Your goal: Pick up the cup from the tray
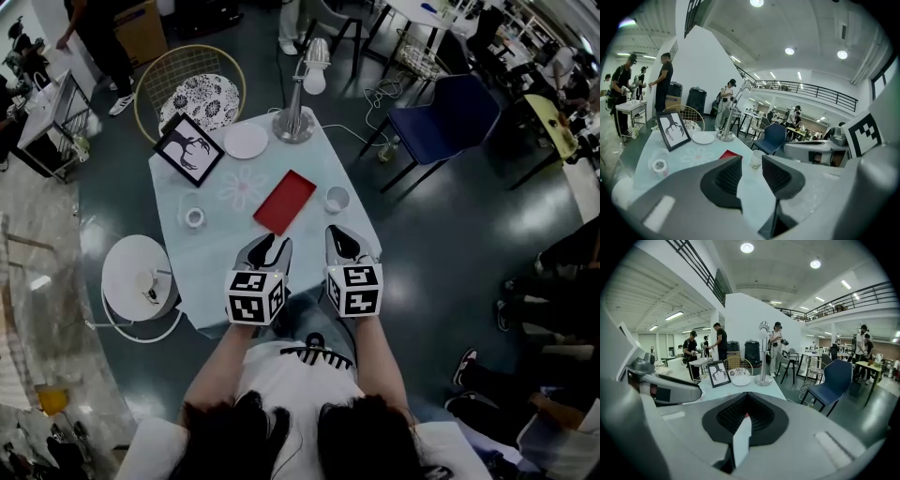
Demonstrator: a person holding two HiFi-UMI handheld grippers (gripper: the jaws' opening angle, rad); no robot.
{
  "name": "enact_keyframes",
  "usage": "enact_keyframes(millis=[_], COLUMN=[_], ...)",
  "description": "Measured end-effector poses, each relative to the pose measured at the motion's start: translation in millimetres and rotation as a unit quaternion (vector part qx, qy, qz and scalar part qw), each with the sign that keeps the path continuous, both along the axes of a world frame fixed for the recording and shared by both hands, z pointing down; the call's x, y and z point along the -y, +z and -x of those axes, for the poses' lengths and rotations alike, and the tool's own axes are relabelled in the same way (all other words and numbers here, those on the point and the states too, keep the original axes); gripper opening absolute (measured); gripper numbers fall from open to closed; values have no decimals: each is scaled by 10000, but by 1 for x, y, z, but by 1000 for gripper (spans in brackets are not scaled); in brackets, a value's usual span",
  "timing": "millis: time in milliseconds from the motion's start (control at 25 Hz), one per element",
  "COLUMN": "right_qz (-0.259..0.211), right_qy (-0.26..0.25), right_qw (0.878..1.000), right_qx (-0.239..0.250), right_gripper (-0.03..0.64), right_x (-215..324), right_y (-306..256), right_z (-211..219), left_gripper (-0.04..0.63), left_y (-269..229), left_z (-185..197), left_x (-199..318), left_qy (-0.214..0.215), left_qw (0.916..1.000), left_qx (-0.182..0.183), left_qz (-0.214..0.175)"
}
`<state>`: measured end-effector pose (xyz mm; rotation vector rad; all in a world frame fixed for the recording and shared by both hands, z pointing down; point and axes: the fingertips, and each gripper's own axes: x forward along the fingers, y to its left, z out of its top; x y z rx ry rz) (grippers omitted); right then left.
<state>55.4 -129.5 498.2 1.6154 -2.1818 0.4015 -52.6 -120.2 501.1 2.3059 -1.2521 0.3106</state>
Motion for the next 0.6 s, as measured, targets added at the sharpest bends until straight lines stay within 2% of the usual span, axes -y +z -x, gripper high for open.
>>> enact_keyframes(millis=[600], right_qz=[-11], right_qy=[-42], right_qw=[10000], right_qx=[-13], right_gripper=[23], right_x=[0], right_y=[1], right_z=[8], left_gripper=[245], left_y=[1], left_z=[6], left_x=[1], left_qy=[-64], left_qw=[10000], left_qx=[-35], left_qz=[-18])
